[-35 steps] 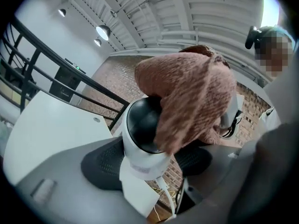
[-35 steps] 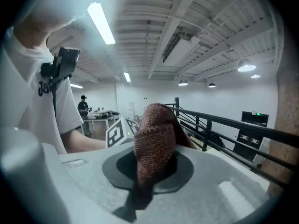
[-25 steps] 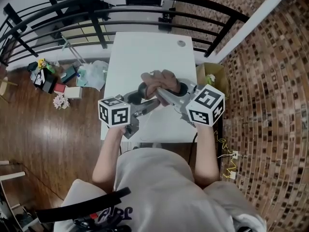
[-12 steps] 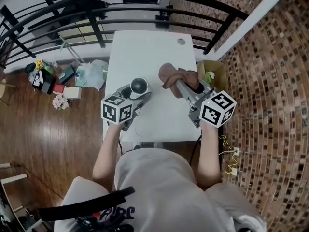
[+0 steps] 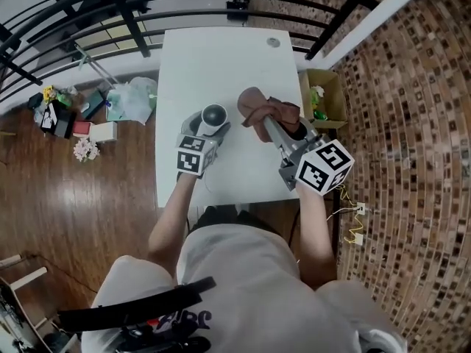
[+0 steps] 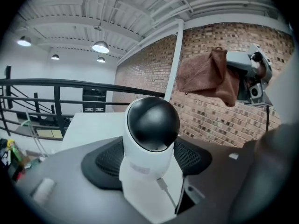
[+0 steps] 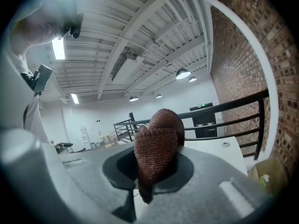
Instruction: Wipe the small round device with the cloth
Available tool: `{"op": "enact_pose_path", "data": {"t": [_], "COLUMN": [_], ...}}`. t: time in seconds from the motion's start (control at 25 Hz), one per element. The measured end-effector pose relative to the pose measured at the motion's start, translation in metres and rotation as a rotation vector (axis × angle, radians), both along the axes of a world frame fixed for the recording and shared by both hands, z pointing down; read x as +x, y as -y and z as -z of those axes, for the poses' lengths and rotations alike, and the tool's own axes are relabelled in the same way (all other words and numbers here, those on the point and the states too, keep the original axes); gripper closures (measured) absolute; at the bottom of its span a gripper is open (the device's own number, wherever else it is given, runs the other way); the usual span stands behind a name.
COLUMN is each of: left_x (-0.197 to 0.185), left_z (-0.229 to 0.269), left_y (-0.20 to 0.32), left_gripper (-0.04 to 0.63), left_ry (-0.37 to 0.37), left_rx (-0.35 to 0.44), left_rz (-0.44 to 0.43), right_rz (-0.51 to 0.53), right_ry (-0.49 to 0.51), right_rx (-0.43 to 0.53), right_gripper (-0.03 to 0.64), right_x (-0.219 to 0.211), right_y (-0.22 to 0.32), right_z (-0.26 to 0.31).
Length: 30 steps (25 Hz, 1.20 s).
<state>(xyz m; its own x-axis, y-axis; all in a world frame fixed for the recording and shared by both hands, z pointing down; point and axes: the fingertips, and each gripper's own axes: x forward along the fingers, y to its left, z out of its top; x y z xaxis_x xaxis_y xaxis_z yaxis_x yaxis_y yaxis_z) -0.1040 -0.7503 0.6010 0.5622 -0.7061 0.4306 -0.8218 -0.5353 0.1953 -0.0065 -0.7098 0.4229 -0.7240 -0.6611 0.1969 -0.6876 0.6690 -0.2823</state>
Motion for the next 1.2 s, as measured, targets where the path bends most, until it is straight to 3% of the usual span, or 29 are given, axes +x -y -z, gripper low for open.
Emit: {"op": "enact_pose_path", "data": {"t": [0.52,0.64,0.76,0.88,0.96,1.0,1.2], "left_x": [0.007,0.01,0.02,0.019,0.014,0.01,-0.017], "left_z": [-0.115,-0.131,-0.133,-0.138,-0.14,-0.136,-0.068], "left_y": [-0.008,-0.018,-0.017,-0.017,-0.019,-0.021,-0.054], "left_gripper": [0.238,0.238,0.236,0.232,0.162,0.156,0.184], "left_ry": [0.039,0.086,0.109,0.111,0.114,0.11,0.069], "left_rx": [-0.093,-0.065,-0.021,-0.049,-0.078,-0.08,0.04], "left_rz": [0.016,-0.003,-0.02,-0.005,0.035,0.056,0.142], "right_rz": [-0.087,-0.112,-0.14,-0.169,-0.182,-0.186,-0.177], "right_ry": [-0.047,-0.049,-0.066,-0.058,-0.053,-0.047,-0.036], "right_rx": [-0.08,-0.099,-0.113,-0.133,-0.131,-0.123,-0.038], "right_gripper": [0.591,0.591,0.591,0.591,0.591,0.591,0.591], "right_x": [0.0,0.005,0.014,0.02,0.024,0.025,0.028], "right_y": [-0.023,-0.036,-0.05,-0.062,-0.069,-0.073,-0.099], "right_z": [-0.046,-0.059,-0.067,-0.076,-0.077,-0.075,-0.054]}}
